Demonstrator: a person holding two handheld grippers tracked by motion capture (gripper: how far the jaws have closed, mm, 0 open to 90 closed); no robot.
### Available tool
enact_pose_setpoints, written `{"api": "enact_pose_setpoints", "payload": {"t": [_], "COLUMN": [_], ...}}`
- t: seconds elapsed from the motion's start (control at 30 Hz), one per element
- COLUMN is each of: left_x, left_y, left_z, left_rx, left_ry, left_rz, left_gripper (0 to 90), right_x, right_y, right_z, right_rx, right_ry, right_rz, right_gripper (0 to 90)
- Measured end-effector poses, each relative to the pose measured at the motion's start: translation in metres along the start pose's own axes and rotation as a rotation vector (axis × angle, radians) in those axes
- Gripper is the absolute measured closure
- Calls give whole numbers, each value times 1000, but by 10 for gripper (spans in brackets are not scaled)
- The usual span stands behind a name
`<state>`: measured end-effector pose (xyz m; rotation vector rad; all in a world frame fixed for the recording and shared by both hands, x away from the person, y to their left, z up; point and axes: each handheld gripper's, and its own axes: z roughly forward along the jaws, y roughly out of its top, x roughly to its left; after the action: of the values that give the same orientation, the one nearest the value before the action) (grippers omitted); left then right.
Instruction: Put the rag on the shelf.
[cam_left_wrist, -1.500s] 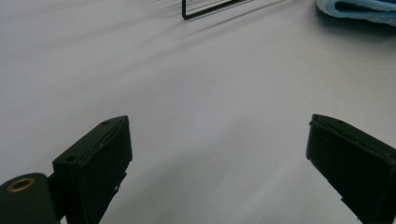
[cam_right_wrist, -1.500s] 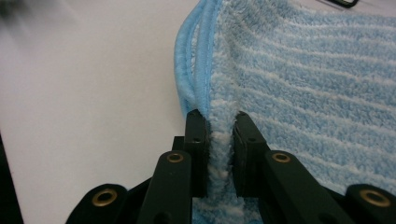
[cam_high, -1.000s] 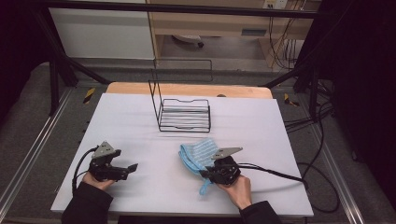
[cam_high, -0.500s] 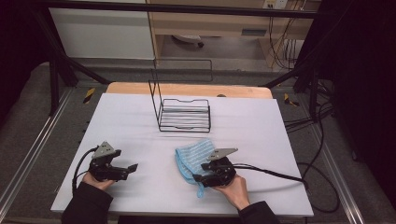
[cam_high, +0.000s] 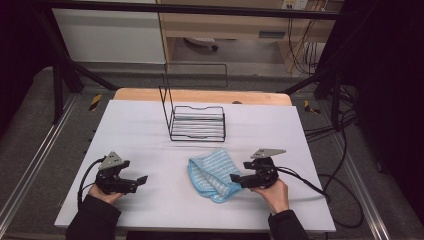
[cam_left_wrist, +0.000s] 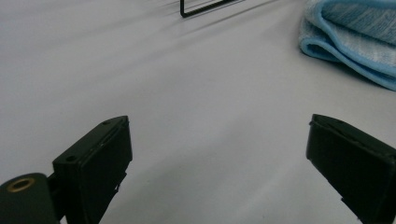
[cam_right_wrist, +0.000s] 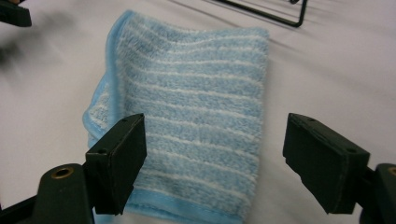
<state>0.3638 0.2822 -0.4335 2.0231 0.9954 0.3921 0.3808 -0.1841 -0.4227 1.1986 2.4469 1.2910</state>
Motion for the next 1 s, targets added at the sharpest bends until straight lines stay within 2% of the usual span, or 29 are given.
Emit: {"api": "enact_pose_setpoints", "payload": {"t": [0.07,0.17,0.27,0.37,0.47,0.63,0.67,0.8,0.87,0.9,1.0], "left_x": [0,0,0,-1,-1,-1,-1,-2,-2,-2,-2], "left_y": [0,0,0,0,0,0,0,0,0,0,0], "left_z": [0,0,1,1,0,1,1,1,1,1,1], "left_rx": [1,0,-1,1,1,2,2,3,4,3,8], "left_ry": [0,0,0,0,-1,-1,-1,-1,-1,-2,-2], "left_rz": [-1,1,-3,-1,-1,-1,-1,-1,-1,-1,3], "left_gripper": [69,69,69,69,69,69,69,69,68,69,69], "right_x": [-3,-8,-12,-12,-11,-8,-8,-7,-7,-6,-5], "right_y": [-1,-2,-5,-11,-15,-17,-17,-20,-20,-20,-20], "right_z": [-4,-6,-7,0,7,8,8,11,11,11,10], "right_rx": [-14,-8,-8,42,77,82,82,92,97,99,102], "right_ry": [-6,-34,-40,-57,-64,-16,-16,7,16,27,36], "right_rz": [5,-13,-6,-29,-56,-71,-71,-74,-73,-66,-45], "right_gripper": [216,209,250,299,403,594,594,719,743,793,830]}}
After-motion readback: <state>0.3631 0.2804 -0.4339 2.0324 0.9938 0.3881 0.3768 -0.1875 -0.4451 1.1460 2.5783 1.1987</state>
